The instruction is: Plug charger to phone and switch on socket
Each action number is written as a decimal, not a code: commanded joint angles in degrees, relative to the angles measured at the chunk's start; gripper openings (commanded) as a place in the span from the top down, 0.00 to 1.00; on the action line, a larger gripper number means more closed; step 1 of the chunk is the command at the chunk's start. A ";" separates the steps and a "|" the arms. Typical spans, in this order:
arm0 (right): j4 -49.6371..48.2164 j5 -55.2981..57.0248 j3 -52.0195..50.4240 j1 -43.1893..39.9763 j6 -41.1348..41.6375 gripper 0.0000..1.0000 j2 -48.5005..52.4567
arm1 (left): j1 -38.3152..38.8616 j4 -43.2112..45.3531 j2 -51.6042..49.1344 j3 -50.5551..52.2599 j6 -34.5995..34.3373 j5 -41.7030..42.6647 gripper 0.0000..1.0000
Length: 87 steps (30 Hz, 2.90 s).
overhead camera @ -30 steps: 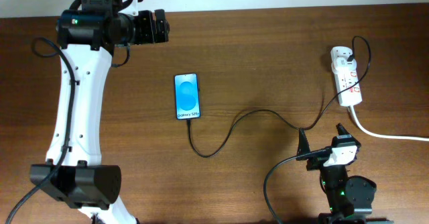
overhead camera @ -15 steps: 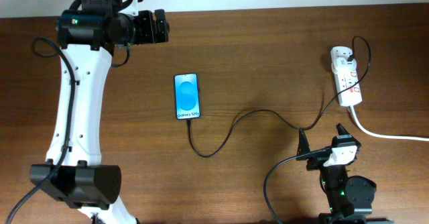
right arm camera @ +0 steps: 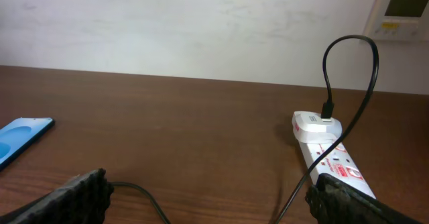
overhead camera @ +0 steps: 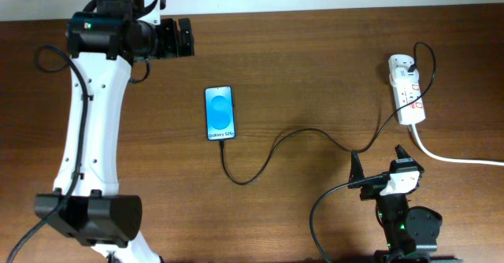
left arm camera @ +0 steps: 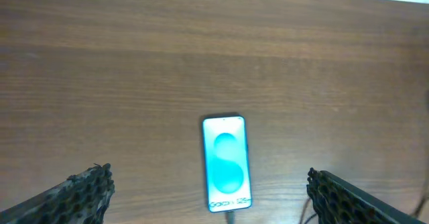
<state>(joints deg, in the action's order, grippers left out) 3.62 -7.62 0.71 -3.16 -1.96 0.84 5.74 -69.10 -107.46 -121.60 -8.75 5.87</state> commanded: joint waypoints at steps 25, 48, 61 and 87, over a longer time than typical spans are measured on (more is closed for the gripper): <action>0.11 -0.76 -0.39 0.52 -0.20 0.02 -0.63 | -7.15 63.47 74.07 95.71 13.62 -1.20 0.01; 0.11 -0.76 -0.39 0.52 -0.20 0.02 -0.63 | -7.30 69.75 105.55 121.13 18.78 -3.34 0.01; 0.11 -0.76 -0.39 0.52 -0.17 0.02 -0.63 | -7.30 64.48 107.16 121.13 20.85 -3.76 0.01; 0.11 -0.76 -0.39 0.52 -0.20 0.02 -0.63 | -7.30 64.48 107.16 121.13 20.85 -3.78 0.01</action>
<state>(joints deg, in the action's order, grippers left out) 3.62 -7.62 0.71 -3.16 -1.96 0.62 -1.17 -4.14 -0.78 -0.62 11.18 2.52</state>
